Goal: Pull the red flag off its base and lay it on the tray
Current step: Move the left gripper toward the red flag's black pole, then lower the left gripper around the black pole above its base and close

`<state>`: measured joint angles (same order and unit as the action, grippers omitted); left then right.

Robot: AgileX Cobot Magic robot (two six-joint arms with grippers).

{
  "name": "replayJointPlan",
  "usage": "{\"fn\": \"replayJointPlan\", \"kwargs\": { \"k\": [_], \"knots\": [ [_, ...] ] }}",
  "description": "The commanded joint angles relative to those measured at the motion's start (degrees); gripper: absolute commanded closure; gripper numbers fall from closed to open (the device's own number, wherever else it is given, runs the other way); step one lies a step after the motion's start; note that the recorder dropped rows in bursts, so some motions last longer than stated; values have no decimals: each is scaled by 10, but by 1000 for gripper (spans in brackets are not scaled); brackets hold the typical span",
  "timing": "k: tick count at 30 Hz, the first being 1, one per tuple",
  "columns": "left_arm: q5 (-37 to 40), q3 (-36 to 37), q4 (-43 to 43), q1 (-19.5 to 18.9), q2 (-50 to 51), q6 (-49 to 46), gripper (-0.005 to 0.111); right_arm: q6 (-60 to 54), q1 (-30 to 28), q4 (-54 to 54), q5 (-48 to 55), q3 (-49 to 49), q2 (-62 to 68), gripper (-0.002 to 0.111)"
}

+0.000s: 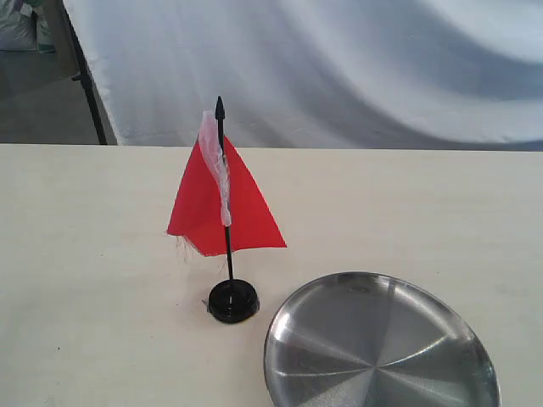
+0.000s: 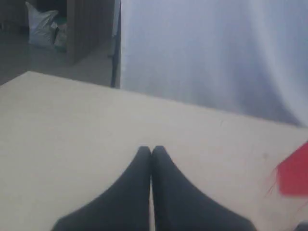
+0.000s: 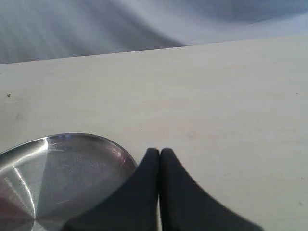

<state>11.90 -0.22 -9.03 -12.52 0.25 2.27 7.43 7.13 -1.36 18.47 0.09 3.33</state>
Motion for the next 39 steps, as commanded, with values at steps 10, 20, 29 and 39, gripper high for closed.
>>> {"fn": "replayJointPlan", "kwargs": {
  "k": [10,20,29,39],
  "knots": [
    [-31,-230,-213,-1,36,39,107,-1,-1,-3,-6,-1,2,109],
    [460,-555,-697,-1,440,-551,107,-1,-1,-3,-6,-1,2,109],
    [435,-560,-646,101,662,-581,107,-1,-1,-3,-6,-1,2,109],
    [103,-560,-508,308,785,-648,107,-1,-1,-3,-6,-1,2,109]
  ]
}}
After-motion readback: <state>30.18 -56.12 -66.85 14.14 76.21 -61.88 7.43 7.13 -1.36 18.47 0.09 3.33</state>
